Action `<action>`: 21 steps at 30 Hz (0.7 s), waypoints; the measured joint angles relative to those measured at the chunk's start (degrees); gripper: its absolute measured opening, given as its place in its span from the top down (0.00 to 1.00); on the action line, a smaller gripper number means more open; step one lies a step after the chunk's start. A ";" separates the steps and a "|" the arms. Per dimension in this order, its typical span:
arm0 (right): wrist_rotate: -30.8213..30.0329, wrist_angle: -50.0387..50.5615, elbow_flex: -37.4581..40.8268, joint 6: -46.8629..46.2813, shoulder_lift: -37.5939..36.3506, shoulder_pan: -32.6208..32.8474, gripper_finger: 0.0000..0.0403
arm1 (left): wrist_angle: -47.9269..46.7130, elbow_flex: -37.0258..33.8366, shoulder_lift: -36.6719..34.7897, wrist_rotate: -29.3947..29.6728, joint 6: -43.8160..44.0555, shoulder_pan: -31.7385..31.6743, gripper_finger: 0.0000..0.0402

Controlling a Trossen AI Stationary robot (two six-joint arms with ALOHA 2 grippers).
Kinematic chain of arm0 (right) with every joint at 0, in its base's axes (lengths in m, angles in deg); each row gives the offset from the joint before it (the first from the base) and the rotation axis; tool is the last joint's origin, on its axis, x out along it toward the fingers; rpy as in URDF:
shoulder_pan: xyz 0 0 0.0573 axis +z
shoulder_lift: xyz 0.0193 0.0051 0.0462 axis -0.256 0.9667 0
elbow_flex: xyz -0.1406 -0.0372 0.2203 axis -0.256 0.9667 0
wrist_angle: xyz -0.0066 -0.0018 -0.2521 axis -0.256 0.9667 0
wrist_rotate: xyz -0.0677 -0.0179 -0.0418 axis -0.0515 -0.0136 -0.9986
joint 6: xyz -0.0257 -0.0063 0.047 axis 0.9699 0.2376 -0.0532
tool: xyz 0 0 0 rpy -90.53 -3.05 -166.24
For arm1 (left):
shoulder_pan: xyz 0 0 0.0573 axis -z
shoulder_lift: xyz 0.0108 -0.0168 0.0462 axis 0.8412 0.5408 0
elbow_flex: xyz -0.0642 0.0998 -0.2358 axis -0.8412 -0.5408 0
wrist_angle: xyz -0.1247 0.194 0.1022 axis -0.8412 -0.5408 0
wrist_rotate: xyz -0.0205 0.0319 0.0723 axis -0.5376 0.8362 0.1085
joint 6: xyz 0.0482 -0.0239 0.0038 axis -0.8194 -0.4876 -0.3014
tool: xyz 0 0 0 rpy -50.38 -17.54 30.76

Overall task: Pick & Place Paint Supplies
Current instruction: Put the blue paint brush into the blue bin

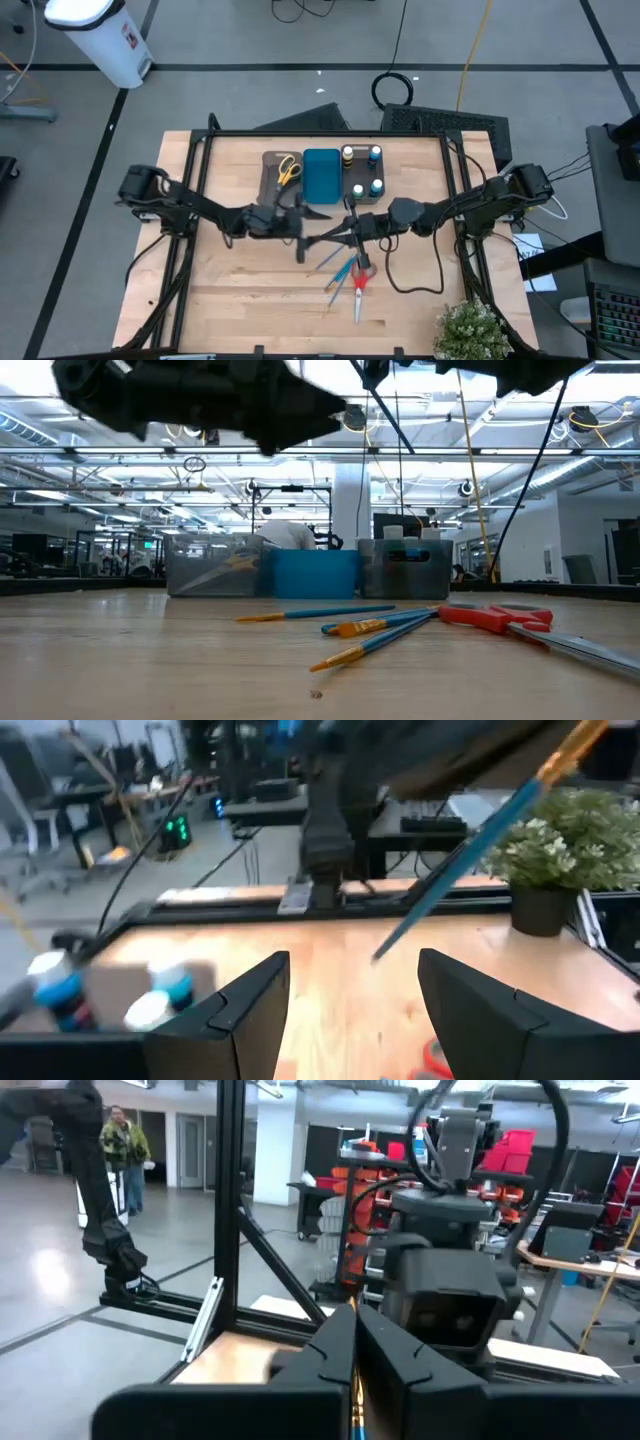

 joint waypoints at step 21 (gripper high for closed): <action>0.07 -0.26 0.33 0.75 -0.02 0.13 1.00 | -0.49 10.34 6.92 -3.05 -2.85 0.94 0.53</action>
